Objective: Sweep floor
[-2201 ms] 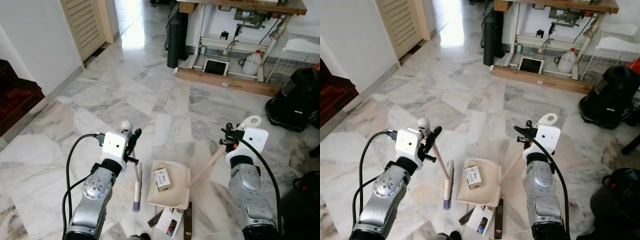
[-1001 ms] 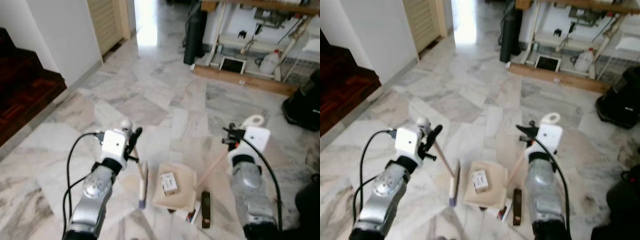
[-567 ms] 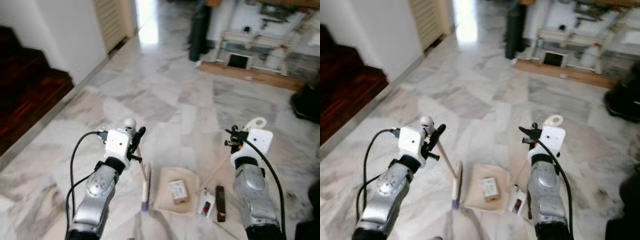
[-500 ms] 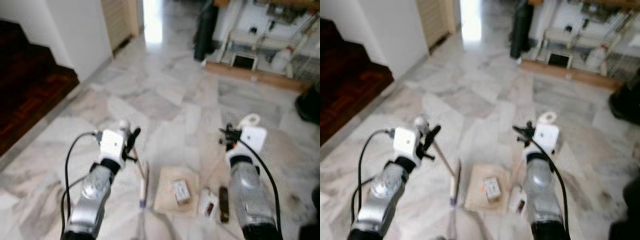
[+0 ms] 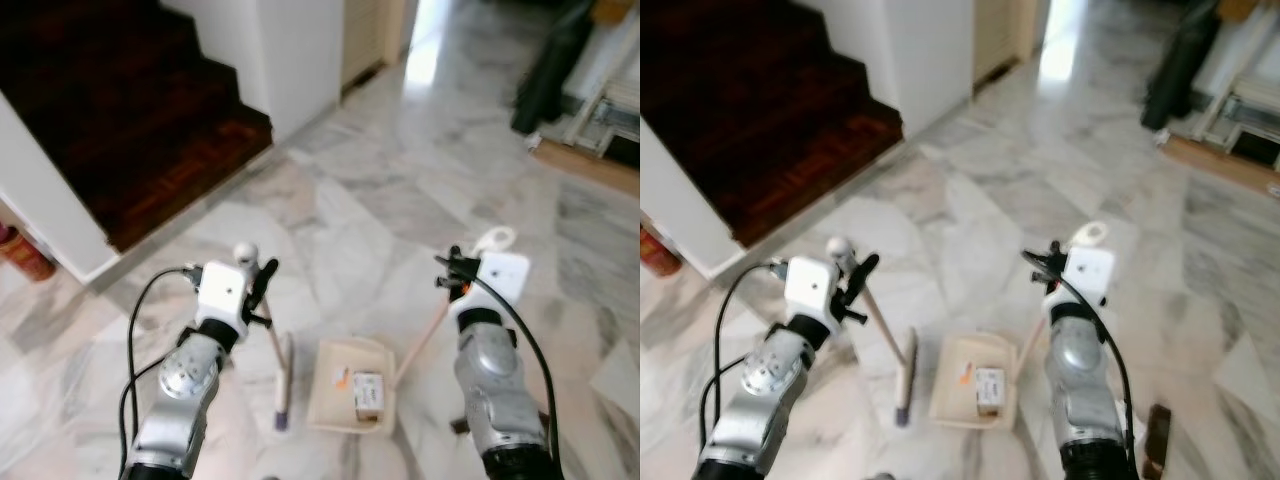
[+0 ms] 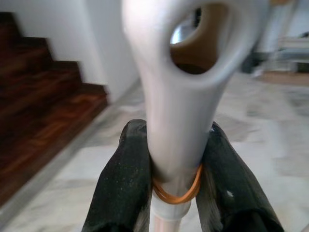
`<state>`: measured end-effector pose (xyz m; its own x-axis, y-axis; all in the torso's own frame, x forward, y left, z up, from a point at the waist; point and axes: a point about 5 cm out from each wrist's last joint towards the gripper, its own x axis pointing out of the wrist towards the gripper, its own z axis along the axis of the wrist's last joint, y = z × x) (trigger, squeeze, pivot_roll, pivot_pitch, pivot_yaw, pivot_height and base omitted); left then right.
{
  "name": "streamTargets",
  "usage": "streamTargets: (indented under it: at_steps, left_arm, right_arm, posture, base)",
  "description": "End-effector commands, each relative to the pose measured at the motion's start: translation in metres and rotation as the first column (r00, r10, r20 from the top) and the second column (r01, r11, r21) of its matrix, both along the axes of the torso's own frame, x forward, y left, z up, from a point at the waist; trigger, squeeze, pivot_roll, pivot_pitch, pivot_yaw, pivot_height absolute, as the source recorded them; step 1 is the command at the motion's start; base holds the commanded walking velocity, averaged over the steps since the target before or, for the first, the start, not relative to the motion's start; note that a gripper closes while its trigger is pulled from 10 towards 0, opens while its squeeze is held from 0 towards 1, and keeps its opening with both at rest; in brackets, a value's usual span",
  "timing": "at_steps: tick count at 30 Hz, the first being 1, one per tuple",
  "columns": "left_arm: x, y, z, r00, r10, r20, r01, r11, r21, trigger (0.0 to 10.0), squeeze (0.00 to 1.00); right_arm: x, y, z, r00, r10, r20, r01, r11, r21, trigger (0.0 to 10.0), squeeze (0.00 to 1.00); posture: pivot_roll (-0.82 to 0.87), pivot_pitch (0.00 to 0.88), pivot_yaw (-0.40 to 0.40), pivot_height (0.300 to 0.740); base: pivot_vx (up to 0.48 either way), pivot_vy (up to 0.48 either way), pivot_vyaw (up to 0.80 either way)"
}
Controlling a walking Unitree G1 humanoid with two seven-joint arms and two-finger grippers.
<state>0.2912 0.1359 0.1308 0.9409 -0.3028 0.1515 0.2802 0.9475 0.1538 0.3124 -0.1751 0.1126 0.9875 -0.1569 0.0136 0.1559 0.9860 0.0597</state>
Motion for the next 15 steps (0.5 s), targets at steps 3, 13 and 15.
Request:
streamTargets:
  at_steps: [3, 13, 15]
  left_arm:
    - [-0.0004, -0.0033, 0.0101, 0.999, -0.011, 0.047, 0.011, 1.0, 0.006, 10.0, 0.0]
    - [0.0001, -0.0025, 0.0103, 0.999, -0.009, 0.045, 0.009, 1.0, 0.007, 10.0, 0.0]
    - [0.0001, -0.0026, 0.0102, 0.999, -0.008, 0.045, 0.008, 1.0, 0.008, 10.0, 0.0]
  right_arm:
    - [0.0008, 0.0015, 0.0074, 0.999, 0.005, 0.042, -0.006, 1.0, 0.029, 10.0, 0.0]
    - [0.0011, 0.0021, 0.0068, 0.999, 0.006, 0.039, -0.007, 1.0, 0.029, 10.0, 0.0]
    - [0.0008, 0.0021, 0.0069, 0.999, 0.008, 0.04, -0.009, 1.0, 0.029, 10.0, 0.0]
  posture:
    - [0.07, 0.112, 0.037, 0.74]
    - [0.07, 0.117, 0.039, 0.74]
    - [0.07, 0.118, 0.039, 0.74]
  base:
    - [0.0, 0.309, 0.8]
    - [0.0, 0.306, 0.74]
    - [0.0, 0.302, 0.72]
